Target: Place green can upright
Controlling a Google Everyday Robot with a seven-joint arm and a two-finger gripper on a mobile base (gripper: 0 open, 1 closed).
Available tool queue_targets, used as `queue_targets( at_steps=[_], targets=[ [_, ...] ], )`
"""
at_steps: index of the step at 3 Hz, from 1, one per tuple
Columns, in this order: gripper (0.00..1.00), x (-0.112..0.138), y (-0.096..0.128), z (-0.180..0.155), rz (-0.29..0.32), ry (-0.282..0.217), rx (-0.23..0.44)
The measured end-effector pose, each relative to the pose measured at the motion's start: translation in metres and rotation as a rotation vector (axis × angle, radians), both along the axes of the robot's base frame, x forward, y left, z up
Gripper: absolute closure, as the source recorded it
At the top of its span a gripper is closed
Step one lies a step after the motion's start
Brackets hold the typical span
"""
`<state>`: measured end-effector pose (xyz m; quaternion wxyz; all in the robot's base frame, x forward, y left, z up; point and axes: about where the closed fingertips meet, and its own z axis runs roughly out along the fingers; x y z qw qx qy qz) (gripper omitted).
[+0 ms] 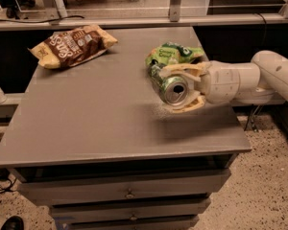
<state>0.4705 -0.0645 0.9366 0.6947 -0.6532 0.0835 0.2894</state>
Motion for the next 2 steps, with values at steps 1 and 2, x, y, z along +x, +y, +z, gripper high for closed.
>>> queue_targets(
  at_steps=[1,2],
  targets=[
    [1.00,-0.0011,-0.0060,0.0035,0.085,0.037,-0.006],
    [1.00,-0.0017,-0.0043,0.0093,0.171,0.070,-0.016]
  ],
)
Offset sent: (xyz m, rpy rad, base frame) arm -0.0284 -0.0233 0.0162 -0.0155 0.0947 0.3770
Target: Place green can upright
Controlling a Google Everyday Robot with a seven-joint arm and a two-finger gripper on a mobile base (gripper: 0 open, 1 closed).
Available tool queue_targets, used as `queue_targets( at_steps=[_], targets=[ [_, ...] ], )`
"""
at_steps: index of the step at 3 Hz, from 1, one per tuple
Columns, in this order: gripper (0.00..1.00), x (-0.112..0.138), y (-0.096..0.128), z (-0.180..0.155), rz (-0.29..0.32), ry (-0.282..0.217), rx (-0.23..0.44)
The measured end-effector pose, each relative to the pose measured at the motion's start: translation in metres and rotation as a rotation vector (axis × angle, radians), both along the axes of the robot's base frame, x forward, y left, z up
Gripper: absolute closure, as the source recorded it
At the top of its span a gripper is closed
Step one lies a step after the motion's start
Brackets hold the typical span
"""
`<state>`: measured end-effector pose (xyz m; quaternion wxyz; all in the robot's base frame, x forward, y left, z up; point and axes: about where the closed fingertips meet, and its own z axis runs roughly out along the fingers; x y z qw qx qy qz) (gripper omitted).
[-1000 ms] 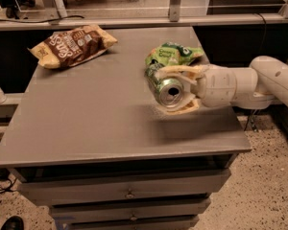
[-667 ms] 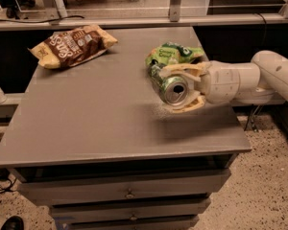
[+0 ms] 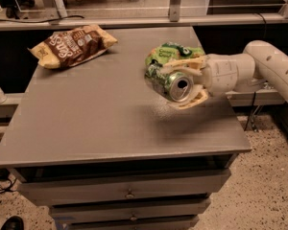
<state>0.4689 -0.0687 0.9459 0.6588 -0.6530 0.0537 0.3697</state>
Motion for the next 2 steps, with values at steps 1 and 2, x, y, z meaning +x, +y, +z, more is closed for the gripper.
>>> queue_targets(
  at_steps=[1,2],
  targets=[
    [1.00,0.000,0.000,0.000,0.000,0.000,0.000],
    [1.00,0.013,0.010,-0.001,-0.021,0.044,-0.018]
  ],
)
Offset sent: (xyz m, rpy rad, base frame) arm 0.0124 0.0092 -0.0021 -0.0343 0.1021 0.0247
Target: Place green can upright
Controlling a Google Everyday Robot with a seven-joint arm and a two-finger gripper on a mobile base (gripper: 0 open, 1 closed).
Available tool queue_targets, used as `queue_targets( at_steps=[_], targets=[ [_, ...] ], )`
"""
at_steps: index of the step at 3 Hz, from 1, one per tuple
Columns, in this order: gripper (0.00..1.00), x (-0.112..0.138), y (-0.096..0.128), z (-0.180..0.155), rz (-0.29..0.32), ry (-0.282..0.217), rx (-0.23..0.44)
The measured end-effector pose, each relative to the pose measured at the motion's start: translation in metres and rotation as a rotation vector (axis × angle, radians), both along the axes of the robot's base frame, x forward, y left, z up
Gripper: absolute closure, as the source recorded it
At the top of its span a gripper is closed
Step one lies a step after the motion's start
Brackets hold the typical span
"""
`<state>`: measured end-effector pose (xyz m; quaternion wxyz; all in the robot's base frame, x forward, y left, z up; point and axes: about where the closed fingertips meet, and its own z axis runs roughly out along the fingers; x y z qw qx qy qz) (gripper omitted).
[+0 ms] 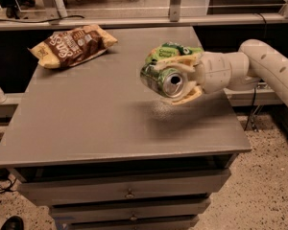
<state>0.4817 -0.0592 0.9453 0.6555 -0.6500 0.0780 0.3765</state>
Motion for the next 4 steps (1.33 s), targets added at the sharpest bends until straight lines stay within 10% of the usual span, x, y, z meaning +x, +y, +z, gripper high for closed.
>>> queue_targets(
  at_steps=[2,4],
  targets=[
    [1.00,0.019,-0.024,0.023,-0.044,0.158,-0.187],
    [1.00,0.018,-0.043,0.029,-0.028,0.412,-0.236]
  ],
)
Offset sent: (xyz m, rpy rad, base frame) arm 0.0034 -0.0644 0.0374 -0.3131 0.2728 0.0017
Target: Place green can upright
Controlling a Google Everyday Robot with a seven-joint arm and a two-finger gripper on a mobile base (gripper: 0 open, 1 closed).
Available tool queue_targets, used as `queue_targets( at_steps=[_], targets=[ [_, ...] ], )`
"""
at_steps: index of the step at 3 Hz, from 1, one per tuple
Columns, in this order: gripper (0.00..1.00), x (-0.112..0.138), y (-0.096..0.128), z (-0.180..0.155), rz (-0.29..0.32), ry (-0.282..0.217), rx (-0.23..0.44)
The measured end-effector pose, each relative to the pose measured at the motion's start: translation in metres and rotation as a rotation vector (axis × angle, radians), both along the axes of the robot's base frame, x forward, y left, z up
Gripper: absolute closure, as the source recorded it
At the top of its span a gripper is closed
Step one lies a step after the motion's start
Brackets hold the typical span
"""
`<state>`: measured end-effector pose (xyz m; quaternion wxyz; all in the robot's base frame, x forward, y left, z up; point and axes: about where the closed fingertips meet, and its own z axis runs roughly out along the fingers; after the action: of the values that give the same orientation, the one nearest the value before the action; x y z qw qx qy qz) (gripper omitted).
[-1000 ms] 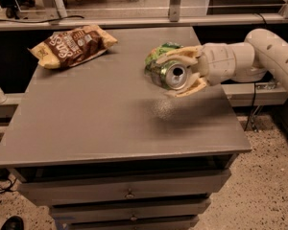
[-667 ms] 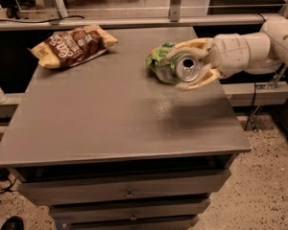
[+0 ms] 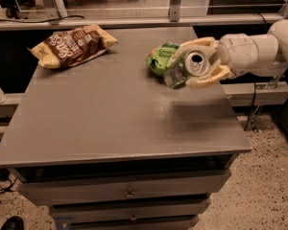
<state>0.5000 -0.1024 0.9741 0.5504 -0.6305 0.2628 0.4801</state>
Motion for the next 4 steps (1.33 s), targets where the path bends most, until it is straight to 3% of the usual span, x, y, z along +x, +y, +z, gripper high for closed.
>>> queue_targets(
  at_steps=[1,2,4],
  targets=[
    [1.00,-0.009,0.003,-0.012,0.035,0.168,0.015],
    [1.00,-0.011,0.003,-0.021,0.045,0.269,-0.034],
    [1.00,-0.002,0.000,-0.047,0.031,0.423,-0.180]
  ],
)
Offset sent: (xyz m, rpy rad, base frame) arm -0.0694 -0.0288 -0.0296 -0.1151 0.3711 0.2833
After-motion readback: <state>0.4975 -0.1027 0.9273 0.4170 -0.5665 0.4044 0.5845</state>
